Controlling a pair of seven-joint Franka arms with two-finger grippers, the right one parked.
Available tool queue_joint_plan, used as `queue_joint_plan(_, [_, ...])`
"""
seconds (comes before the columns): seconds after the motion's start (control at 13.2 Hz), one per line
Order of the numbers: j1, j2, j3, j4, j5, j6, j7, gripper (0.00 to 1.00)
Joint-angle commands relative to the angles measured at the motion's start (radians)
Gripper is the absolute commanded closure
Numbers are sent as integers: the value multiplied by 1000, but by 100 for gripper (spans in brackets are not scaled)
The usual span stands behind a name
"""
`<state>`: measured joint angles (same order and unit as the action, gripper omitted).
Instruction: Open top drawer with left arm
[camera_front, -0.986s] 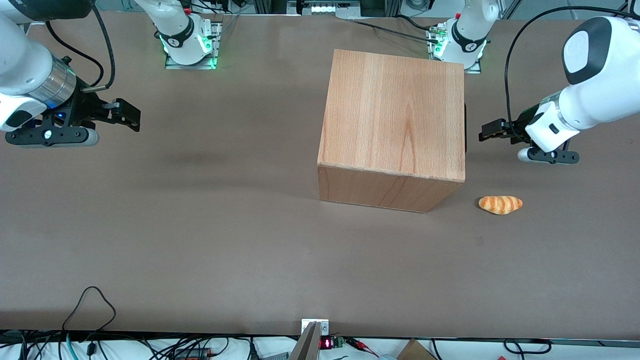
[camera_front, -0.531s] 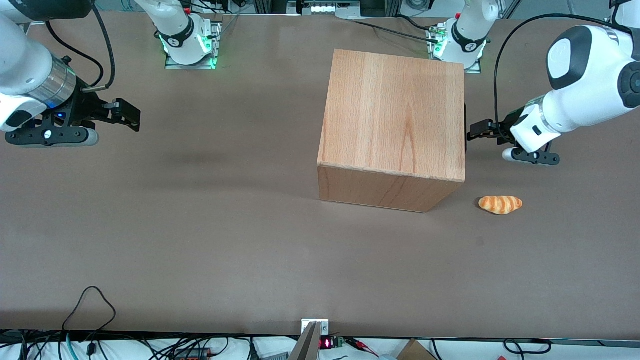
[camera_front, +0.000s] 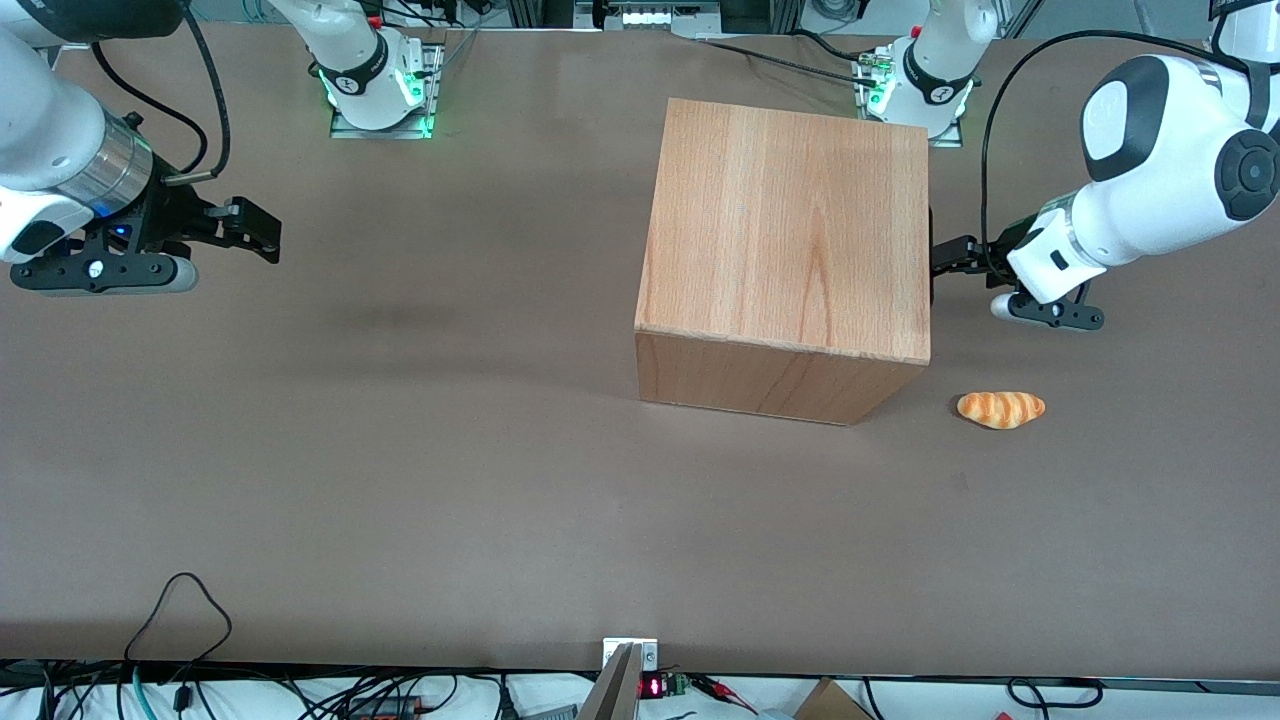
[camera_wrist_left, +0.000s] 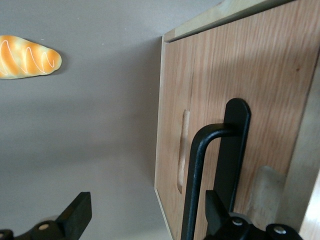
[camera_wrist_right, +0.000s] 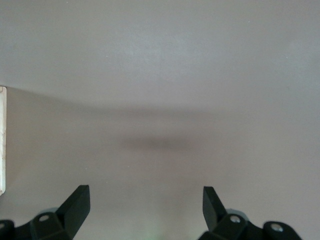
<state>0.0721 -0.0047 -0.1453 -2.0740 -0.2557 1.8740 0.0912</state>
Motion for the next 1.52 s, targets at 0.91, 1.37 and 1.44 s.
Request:
queue_joint_plan(0.91, [0,32,-11,-25,-13,48,45,0])
queue_joint_plan(1.37, [40,43,-8,-23,-10,53,106,0])
queue_joint_plan(1.44, [51,43,-8,-23,-10,53,116,0])
